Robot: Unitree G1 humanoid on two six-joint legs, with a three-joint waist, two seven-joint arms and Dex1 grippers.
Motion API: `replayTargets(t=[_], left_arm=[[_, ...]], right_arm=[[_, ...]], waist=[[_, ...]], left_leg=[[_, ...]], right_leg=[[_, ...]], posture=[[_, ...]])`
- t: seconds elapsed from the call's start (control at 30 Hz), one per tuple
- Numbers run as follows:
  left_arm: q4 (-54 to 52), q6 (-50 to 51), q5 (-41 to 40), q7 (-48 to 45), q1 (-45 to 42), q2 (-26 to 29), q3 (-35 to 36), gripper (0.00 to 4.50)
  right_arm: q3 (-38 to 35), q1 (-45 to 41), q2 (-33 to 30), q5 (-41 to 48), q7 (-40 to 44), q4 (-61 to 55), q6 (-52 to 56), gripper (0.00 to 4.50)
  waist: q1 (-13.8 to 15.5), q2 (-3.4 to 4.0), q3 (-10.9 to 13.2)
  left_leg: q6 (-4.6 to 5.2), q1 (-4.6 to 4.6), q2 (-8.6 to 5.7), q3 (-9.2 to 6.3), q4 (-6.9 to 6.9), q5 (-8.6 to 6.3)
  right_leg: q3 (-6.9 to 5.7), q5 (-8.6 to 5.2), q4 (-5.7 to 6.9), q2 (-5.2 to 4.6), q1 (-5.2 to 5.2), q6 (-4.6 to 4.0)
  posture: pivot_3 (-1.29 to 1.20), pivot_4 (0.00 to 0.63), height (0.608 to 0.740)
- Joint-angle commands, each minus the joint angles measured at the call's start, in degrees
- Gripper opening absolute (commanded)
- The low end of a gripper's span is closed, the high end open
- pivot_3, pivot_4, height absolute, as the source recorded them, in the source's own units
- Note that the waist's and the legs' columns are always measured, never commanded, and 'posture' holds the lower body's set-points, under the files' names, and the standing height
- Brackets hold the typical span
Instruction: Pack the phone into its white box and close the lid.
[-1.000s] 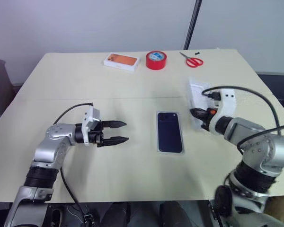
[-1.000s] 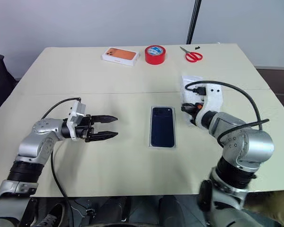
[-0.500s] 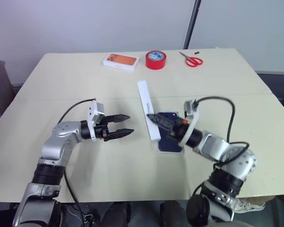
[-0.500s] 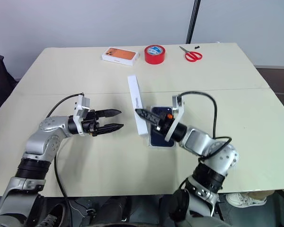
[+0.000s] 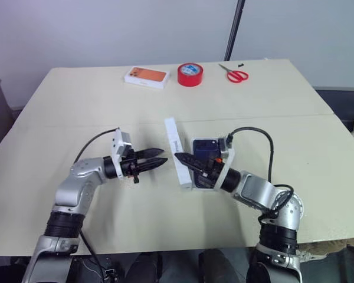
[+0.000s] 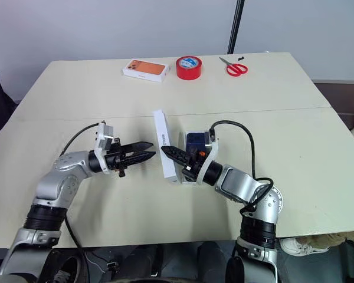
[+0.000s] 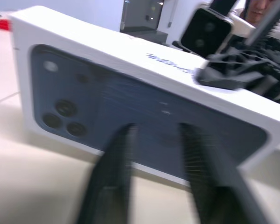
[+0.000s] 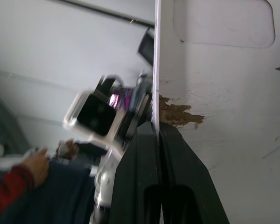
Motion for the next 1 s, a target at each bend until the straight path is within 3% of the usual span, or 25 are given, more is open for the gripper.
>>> replayTargets(t=[0.03, 0.1, 0.2, 0.37, 0.43, 0.63, 0.77, 0.83, 0.93, 1.0], left_arm=[[-1.2, -0.2, 0.8, 2.2, 0.0, -1.2, -0.8, 0.02], [-0.5, -0.5, 1.9, 3.1, 0.0, -2.5, -2.3, 0.02], [0.8, -1.0, 2.6, 4.8, -0.2, -5.2, -3.1, 0.00], [4.1, -3.2, 4.6, 6.6, -1.0, -9.6, -4.8, 0.00], [2.9, -2.5, 4.7, 8.3, -2.7, -12.0, -5.8, 0.00], [3.0, -2.7, 5.1, 10.0, -4.1, -15.5, -6.8, 0.00], [2.5, -0.4, 4.4, 9.3, -3.6, -13.7, -6.5, 0.00], [3.0, 1.4, 4.0, 9.6, -4.1, -12.0, -5.4, 0.00], [3.9, 4.5, 3.7, 9.8, -5.0, -9.7, -4.6, 0.00], [6.2, 3.8, 5.8, 11.3, -5.7, -8.5, -4.2, 0.00]], right_arm=[[2.4, -0.5, -1.9, 2.7, -0.5, -0.5, -4.3, 0.00], [3.6, 0.3, -3.8, 1.8, 0.2, -0.5, -5.3, 0.00], [4.3, 1.1, -5.8, 2.9, 0.4, -0.1, -7.4, 0.91], [3.8, 1.5, -9.2, 4.0, 1.1, -1.5, -11.1, 3.52], [1.7, 0.4, -15.0, 0.1, 3.3, -4.5, -12.0, 4.45], [-3.9, 2.0, -30.7, -8.9, 14.2, -6.0, -14.3, 4.45], [5.0, 5.5, -39.2, -30.6, 23.8, -9.7, -19.6, 4.45], [11.7, 6.9, -42.5, -42.0, 27.9, -11.3, -24.1, 3.67], [21.6, 8.3, -47.6, -59.2, 33.0, -13.1, -32.0, 2.16], [21.1, 9.2, -45.2, -59.9, 34.4, -12.2, -33.4, 1.11]], waist=[[0.0, 0.00, 0.0], [0.0, 0.00, 0.0], [0.1, 0.00, 0.0], [0.1, -0.01, 0.0], [0.2, -0.01, 0.0], [1.4, -0.02, 0.0], [1.3, -0.02, 0.0], [1.2, -0.01, 0.0], [1.4, -0.02, 0.0], [1.5, -0.06, 0.0]], left_leg=[[0.00, 0.00, 0.00, 0.00, 0.00, 0.00], [0.02, 0.00, 0.00, 0.01, 0.00, -0.01], [0.05, 0.00, 0.00, 0.01, 0.01, -0.03], [0.07, 0.00, 0.00, 0.01, 0.02, -0.04], [0.08, 0.00, 0.00, 0.02, 0.02, -0.04], [0.27, 0.00, -0.05, 0.09, 0.08, -0.15], [0.29, 0.04, -0.04, 0.16, 0.06, -0.16], [0.29, 0.04, -0.05, 0.20, 0.06, -0.16], [0.24, 0.04, -0.06, 0.18, 0.08, -0.14], [0.20, 0.04, -0.07, 0.14, 0.10, -0.11]], right_leg=[[0.00, 0.00, 0.00, 0.00, 0.00, 0.00], [0.00, 0.00, -0.01, -0.01, 0.01, 0.00], [0.00, 0.00, -0.02, 0.00, 0.02, 0.00], [-0.02, 0.00, -0.06, 0.01, 0.06, 0.01], [-0.01, 0.00, -0.06, 0.02, 0.06, 0.01], [-0.04, -0.03, -0.30, 0.02, 0.22, 0.05], [-0.01, -0.03, -0.34, 0.13, 0.23, 0.05], [0.03, -0.03, -0.33, 0.14, 0.20, 0.05], [0.03, -0.03, -0.33, 0.15, 0.19, 0.05], [0.00, -0.03, -0.38, 0.14, 0.23, 0.06]], posture=[[0.00, 0.150, 0.740], [0.00, 0.150, 0.740], [0.00, 0.150, 0.740], [0.00, 0.150, 0.740], [0.00, 0.150, 0.740], [0.00, 0.150, 0.740], [0.00, 0.150, 0.740], [0.00, 0.150, 0.740], [0.00, 0.150, 0.740], [0.00, 0.150, 0.740]])
